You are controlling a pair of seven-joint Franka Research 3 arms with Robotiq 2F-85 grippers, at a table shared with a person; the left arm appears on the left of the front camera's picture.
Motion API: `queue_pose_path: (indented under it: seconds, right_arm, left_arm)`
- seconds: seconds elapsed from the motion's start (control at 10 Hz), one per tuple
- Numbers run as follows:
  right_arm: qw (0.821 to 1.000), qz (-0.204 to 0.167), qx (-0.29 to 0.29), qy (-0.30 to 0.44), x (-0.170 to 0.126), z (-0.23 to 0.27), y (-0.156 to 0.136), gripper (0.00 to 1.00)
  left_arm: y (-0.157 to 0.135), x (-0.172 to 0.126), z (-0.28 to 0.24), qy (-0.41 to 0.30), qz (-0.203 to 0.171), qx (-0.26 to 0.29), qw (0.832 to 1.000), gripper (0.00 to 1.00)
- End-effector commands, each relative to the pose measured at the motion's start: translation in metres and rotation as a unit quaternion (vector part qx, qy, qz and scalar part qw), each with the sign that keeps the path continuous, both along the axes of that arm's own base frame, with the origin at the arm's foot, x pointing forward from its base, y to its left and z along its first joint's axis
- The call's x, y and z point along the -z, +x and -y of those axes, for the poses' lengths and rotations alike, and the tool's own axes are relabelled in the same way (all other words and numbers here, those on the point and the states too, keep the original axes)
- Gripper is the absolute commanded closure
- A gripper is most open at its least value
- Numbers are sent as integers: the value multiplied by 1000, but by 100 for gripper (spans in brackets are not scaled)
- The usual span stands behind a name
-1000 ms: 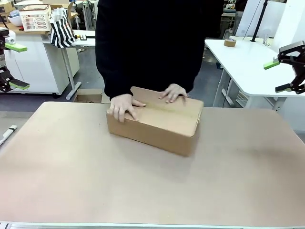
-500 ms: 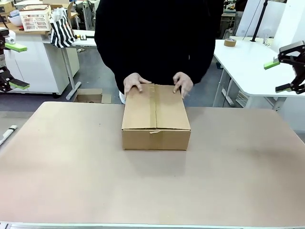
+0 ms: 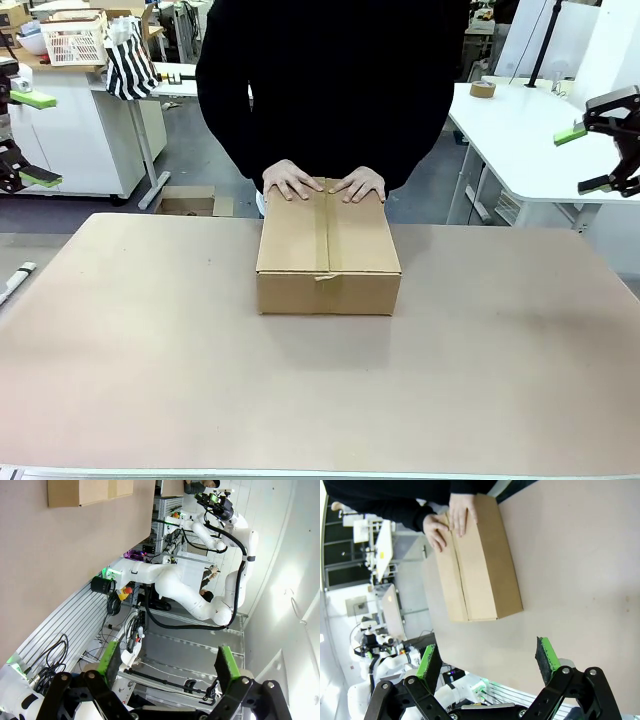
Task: Pack the gift set into the box.
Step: Press and hold the closed box until the human finishes sealing it.
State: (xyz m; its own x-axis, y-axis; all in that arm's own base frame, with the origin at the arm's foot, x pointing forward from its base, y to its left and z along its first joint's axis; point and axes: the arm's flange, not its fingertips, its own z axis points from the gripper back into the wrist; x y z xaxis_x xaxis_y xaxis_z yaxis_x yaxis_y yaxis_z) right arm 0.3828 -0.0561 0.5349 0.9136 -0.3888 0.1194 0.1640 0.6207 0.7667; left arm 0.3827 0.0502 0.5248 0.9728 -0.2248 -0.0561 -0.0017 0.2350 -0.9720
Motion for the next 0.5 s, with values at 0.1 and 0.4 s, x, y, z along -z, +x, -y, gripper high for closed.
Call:
queue_pose_path:
  seconds: [0.1, 0.4]
  right_arm:
    - [1000, -5, -2, -6, -1, 2, -1, 0]
    - [1000, -5, -2, -6, -1, 2, -1, 0]
  left_arm:
    - [-2, 0, 1, 6, -4, -4, 1000, 0]
    - [-2, 0, 1, 6, -4, -4, 1000, 0]
